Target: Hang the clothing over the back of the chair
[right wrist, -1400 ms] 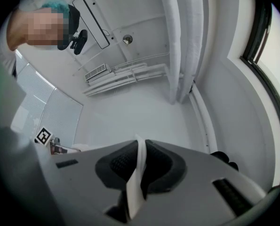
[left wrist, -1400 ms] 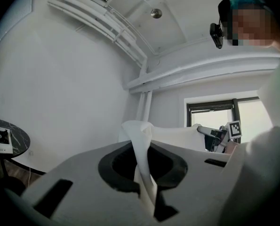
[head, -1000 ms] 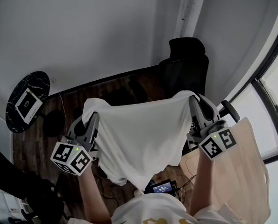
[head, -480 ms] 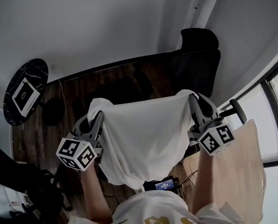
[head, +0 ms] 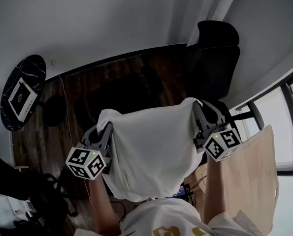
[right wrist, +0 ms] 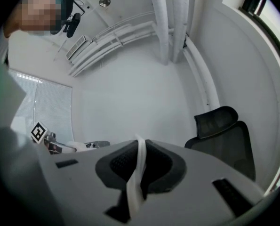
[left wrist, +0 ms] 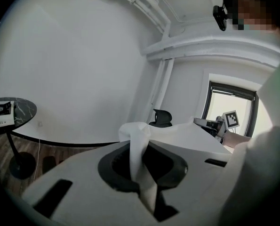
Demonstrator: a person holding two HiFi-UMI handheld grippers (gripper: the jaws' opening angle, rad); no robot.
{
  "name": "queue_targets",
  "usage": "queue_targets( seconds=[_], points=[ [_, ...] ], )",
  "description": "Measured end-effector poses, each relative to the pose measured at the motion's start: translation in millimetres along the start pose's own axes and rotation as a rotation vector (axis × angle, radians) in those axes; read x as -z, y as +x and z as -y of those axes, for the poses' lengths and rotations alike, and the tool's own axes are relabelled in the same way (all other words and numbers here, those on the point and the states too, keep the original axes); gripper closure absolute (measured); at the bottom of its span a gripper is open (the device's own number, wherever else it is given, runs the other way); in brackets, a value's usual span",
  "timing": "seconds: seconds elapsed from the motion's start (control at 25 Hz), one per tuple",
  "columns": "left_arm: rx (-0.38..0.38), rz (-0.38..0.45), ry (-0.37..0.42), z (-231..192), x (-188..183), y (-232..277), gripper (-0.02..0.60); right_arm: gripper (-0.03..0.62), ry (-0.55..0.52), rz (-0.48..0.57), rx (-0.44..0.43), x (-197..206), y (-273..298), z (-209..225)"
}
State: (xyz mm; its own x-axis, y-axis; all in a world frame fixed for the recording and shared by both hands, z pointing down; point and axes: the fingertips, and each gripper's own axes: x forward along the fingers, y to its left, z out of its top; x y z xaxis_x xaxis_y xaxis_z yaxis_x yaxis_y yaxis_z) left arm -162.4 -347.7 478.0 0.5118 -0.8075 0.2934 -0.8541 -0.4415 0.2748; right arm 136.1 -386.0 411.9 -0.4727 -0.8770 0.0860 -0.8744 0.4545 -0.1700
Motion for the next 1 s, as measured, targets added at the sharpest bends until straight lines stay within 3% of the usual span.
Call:
queue_targets(
  seconds=[0.52, 0.76, 0.88, 1.0],
  points=[
    [0.003, -0.202, 0.040, -15, 77, 36, 0.541, 0.555, -0.172, -0.185, -0.110, 82, 30, -10],
    [0.027, -0.274, 0.044, -12, 104, 45, 0.540, 0.554, -0.129, -0.281, -0.163, 103, 37, -7],
    [0.019, -0.331, 0.104, -11, 116, 50, 0.540, 0.554, -0.089, -0.279, -0.168, 108, 35, -1],
    [0.051, -0.388, 0.131, -6, 130, 55, 0.541, 0.553, -0.115, -0.312, -0.165, 118, 32, 5]
  ],
)
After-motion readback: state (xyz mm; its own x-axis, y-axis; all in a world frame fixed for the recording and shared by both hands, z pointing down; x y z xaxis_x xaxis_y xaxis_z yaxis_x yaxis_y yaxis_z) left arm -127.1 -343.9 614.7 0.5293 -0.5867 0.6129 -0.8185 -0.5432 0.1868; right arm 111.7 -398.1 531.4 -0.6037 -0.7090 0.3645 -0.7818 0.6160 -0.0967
